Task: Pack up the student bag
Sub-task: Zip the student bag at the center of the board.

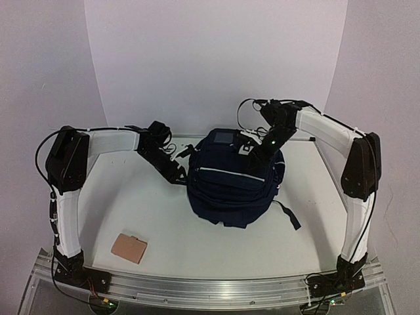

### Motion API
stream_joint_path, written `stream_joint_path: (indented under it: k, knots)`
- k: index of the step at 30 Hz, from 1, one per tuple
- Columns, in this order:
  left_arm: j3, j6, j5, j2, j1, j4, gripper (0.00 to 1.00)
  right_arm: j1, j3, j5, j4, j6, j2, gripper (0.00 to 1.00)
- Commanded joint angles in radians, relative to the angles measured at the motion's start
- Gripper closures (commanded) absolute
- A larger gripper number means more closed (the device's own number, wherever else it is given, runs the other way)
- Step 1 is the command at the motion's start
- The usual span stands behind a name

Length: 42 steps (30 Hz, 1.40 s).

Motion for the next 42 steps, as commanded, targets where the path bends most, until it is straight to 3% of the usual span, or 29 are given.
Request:
stream_joint_path:
  k: [1,12,24,31,36,42]
  knots:
    - [0.052,0.137,0.022,-0.017,0.001,-0.019,0.29,-0.071,-0.031,-0.042,-0.066,0.035,-0.033,0.31]
    - [0.090,0.171,0.031,-0.017,-0.003,0.033,0.31,-0.218,-0.209,-0.214,-0.082,0.167,-0.121,0.31]
    - [0.247,0.198,0.043,0.111,-0.035,-0.017,0.35,-0.247,-0.349,-0.361,-0.083,0.176,-0.112,0.30]
    - [0.235,0.212,0.067,0.123,-0.051,-0.054,0.41,-0.246,-0.391,-0.409,-0.077,0.161,-0.075,0.31]
    - [0.210,0.217,0.064,0.119,-0.052,-0.071,0.53,-0.248,-0.430,-0.431,-0.066,0.158,-0.060,0.32]
    - [0.174,0.190,0.070,0.078,-0.058,-0.074,0.78,-0.247,-0.445,-0.451,-0.012,0.201,-0.043,0.35]
